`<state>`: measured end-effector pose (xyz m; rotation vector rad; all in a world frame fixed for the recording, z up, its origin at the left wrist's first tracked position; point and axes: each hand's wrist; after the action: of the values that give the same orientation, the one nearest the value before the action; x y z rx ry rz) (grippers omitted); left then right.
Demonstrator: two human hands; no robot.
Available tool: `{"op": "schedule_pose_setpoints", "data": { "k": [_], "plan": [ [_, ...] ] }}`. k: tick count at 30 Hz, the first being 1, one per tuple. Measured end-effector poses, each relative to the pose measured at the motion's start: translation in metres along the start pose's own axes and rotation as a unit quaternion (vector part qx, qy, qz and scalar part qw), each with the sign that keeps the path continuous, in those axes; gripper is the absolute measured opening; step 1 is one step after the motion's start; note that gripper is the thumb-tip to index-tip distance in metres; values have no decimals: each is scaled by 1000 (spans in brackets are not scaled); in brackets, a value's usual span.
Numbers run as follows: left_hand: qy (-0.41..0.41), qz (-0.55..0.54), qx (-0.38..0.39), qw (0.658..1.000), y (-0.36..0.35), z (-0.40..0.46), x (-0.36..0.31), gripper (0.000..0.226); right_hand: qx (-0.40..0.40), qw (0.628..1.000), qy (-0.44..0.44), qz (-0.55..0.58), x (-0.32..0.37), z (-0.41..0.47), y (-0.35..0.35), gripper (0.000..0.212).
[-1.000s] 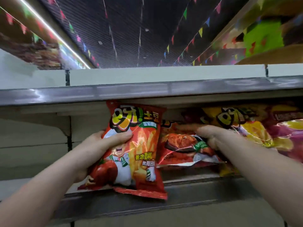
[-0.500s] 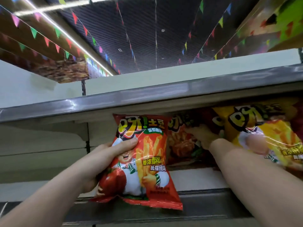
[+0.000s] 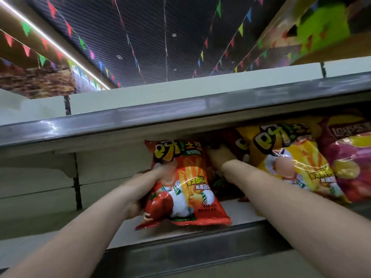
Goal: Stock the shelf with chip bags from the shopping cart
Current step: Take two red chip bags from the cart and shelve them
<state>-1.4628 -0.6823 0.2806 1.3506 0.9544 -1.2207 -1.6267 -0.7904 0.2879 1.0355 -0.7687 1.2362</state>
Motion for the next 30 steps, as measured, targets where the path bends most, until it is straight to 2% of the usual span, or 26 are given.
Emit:
{"op": "schedule_pose_setpoints", "data": {
  "k": [3,6,9,12,15,18,20,21,24,26,28,30],
  "plan": [
    [-8,-31,23,999,-9,19,-1,19,19,998,13,55,9,-26,15,33],
    [-58,-83,24,995,-27,35,-3,10,6,999,27,-43,15,-52,31,38],
    [-98,-116,29,988,-39,54,-4,35,3,991,24,-130,17,-70,37,46],
    [-130,-84,-5,988,-50,70,2,50,10,985,-4,-175,12,-81,35,45],
    [-107,-48,-29,993,-53,98,17,73,1,972,-11,-236,5,-82,35,45],
    [-18,-27,-4,999,-53,92,21,45,4,959,-7,-285,-2,-83,32,46],
    [-37,-48,12,998,-55,84,16,32,4,955,2,-297,-5,-82,28,51],
    [-54,-54,12,997,-55,85,13,34,3,954,4,-300,-7,-82,27,49],
    [-107,-15,-67,992,-54,98,10,72,-1,954,-2,-298,-11,-80,26,44],
    [-124,10,-87,988,-56,89,4,64,-3,954,-10,-300,-13,-79,27,43],
    [-127,27,-69,989,-61,75,0,46,-6,952,-5,-306,-13,-79,27,49],
    [-125,32,-45,991,-63,71,5,42,-9,946,4,-323,-13,-80,27,55]
  ]
}}
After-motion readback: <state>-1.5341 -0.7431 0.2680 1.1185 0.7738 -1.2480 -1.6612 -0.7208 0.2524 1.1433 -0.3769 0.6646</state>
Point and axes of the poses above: each hand's wrist, its own z-axis towards the middle knuckle, its own y-axis out of the back of the hand, x = y × z, and after that the axes turned 12 degrees about x, right-handed
